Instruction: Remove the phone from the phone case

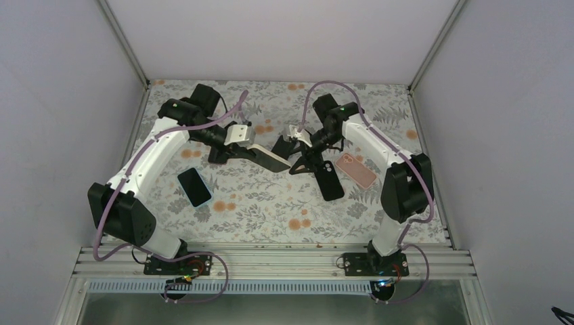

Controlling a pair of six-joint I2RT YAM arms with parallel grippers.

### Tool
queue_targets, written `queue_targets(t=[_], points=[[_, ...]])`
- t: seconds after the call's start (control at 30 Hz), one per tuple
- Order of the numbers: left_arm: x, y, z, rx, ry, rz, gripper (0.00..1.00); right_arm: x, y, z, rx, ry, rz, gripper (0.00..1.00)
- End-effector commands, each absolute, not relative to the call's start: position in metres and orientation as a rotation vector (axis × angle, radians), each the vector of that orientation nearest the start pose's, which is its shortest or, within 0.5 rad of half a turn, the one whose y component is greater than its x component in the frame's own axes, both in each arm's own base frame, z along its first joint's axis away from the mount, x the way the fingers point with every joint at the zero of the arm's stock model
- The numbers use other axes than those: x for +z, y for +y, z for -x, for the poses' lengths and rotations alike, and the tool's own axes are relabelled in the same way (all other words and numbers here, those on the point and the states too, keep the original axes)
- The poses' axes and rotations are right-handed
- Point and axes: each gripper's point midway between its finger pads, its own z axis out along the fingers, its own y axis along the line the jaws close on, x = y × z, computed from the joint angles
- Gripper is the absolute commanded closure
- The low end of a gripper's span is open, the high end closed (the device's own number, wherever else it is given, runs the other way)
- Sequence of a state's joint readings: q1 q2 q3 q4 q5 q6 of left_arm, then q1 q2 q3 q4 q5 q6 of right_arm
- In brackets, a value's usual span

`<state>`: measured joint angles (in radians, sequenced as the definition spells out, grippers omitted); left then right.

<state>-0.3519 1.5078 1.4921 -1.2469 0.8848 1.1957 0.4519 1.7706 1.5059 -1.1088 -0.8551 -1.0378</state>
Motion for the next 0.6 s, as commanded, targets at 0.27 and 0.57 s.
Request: queue_targets(t=[0.27, 0.57], points=[[0.259, -0.257, -0.183, -1.116, 1.501, -1.885, 0.98, 0.203, 0.27, -0.319, 0.884, 1.745, 1.708, 0.23], [0.252, -0.267, -0.166, -1.157, 1.511, -1.941, 0.98, 0.215, 0.258, -0.366, 0.731, 1.793, 1.604, 0.26]])
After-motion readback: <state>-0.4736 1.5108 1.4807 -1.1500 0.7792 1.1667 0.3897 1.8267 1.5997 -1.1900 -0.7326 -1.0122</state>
